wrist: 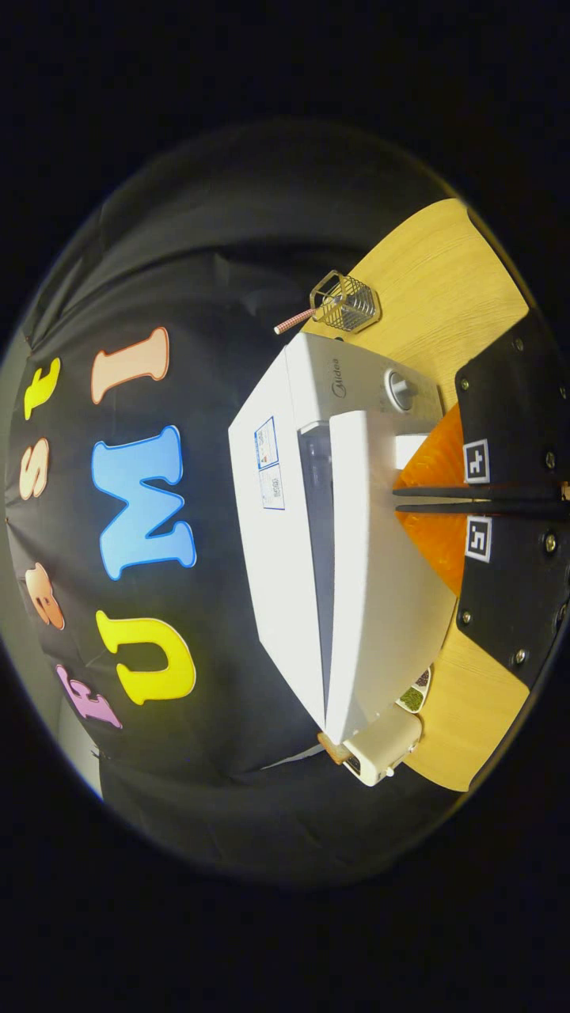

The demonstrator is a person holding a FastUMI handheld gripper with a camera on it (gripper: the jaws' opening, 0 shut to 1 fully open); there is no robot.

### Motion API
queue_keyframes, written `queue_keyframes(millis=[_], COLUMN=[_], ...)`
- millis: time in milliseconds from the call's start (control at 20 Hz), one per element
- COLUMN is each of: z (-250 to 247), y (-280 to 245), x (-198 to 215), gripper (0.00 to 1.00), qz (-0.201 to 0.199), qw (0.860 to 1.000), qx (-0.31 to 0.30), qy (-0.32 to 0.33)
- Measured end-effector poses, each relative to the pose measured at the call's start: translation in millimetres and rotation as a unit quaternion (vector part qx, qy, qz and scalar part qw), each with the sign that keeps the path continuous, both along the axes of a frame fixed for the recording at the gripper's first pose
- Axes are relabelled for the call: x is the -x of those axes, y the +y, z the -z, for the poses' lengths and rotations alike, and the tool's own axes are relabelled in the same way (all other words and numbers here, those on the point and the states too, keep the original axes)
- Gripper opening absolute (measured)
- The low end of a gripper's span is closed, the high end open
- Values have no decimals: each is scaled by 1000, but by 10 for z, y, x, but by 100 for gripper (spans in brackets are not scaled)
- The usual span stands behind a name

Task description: Open the microwave, put the food inside, and close the microwave door.

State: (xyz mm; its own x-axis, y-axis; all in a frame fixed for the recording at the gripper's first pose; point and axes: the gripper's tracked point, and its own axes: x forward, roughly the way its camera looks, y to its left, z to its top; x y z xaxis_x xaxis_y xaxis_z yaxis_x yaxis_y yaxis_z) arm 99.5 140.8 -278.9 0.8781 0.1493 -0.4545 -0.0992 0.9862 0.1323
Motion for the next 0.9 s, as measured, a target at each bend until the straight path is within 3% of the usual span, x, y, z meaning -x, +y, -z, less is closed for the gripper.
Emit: queue_keyframes(millis=[250, 600, 900], z=[219, 333, -742], y=[36, 29, -167], x=[-237, -327, -58], gripper=[1, 1, 1], qz=[11, -9, -27], qw=[999, 999, 994], qx=[-16, 30, 36], qy=[31, 22, -102])
